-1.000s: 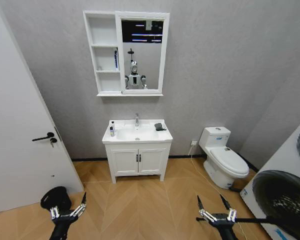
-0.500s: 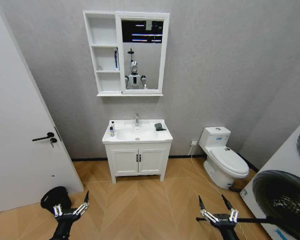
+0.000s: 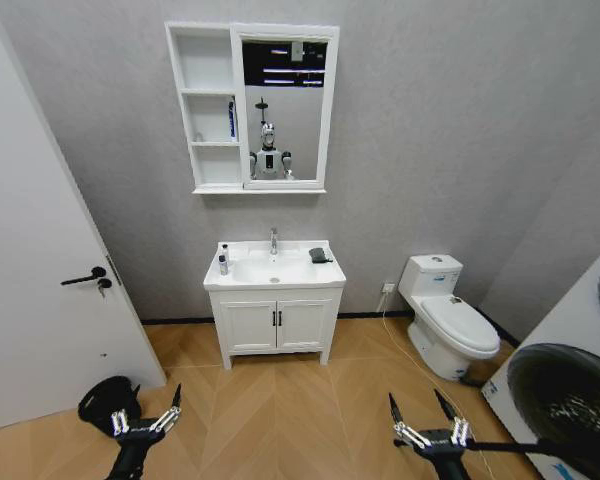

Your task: Move facial cleanser and shampoo from washbasin to cabinet, then wipe washbasin with towel.

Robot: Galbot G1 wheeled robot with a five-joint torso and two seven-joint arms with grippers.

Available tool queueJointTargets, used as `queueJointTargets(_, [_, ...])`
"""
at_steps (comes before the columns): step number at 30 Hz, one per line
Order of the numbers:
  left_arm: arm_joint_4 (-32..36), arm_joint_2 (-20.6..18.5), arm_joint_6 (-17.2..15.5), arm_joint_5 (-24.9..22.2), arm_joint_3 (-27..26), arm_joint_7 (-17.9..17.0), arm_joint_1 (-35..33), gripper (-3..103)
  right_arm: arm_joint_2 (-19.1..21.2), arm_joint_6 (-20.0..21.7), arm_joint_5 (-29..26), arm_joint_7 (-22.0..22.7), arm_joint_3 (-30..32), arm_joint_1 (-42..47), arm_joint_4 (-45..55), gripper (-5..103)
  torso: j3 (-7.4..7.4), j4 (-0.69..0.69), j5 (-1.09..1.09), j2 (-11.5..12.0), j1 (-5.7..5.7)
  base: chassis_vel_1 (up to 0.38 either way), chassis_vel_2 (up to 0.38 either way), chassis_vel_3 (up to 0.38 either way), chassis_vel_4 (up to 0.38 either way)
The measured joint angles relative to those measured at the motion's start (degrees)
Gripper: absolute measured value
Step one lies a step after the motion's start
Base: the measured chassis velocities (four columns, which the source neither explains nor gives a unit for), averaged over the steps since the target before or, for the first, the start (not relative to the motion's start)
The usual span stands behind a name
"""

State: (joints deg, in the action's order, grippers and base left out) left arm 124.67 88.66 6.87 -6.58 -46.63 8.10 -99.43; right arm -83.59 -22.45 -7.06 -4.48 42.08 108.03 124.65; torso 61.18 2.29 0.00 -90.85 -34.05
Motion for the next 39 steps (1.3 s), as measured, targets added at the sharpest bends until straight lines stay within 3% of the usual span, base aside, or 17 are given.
queueJointTargets(22, [-0.3,0.9,0.7,2.0,1.9,-0.3,-0.2,93,0.3,-2.5,0.5,1.3,-0.4,0.5,-0.6,100,0.01,0.02,-0.01,0.0,-0.03,-0.286,0.287,0.296,-0.292])
queueJointTargets(23, [-0.3,0.9,0.6,2.1,2.1,-0.3,-0.2,93,0.3,-2.5,0.5,1.3,-0.4,0.5,-0.6,100,0.02,-0.03,0.02,0.0,-0.05,-0.366,0.351,0.367,-0.353])
queueJointTargets(27, [-0.6,0.9,0.6,2.3,2.5,-0.3,-0.1,93,0.4,-3.0,0.4,1.4,-0.2,0.6,-0.6,100,0.01,0.02,-0.03,0.0,-0.03,-0.361,0.351,0.365,-0.362])
queueJointTargets(29, [-0.7,0.9,0.6,2.4,2.7,-0.3,-0.1,93,0.5,-3.1,0.4,1.4,-0.1,0.6,-0.6,100,0.02,-0.02,0.02,0.0,-0.05,-0.333,0.357,0.347,-0.367])
queueJointTargets(32, [-0.8,0.8,0.5,2.6,2.8,-0.3,0.0,93,0.4,-4.5,0.3,1.5,-0.2,0.5,-1.1,100,0.0,0.02,-0.03,0.0,-0.01,-0.347,0.336,0.337,-0.347])
queueJointTargets(37, [-0.7,0.8,0.3,2.5,2.8,-0.3,0.0,93,0.1,-5.7,0.3,1.5,-0.3,0.2,-1.3,100,0.01,-0.02,0.04,0.0,-0.03,-0.342,0.342,0.336,-0.349])
queueJointTargets(38, [-0.7,0.7,0.1,2.3,2.8,-0.3,0.1,93,0.1,-5.9,0.3,1.5,-0.4,0.2,-1.2,100,0.01,0.02,-0.05,0.0,-0.03,-0.303,0.307,0.353,-0.254])
queueJointTargets(39, [-1.0,0.6,-0.2,2.2,2.8,-0.3,0.5,93,0.1,-5.9,0.2,1.4,-0.5,-0.1,-1.1,100,0.02,-0.02,0.03,0.0,-0.07,-0.252,0.263,0.316,-0.207])
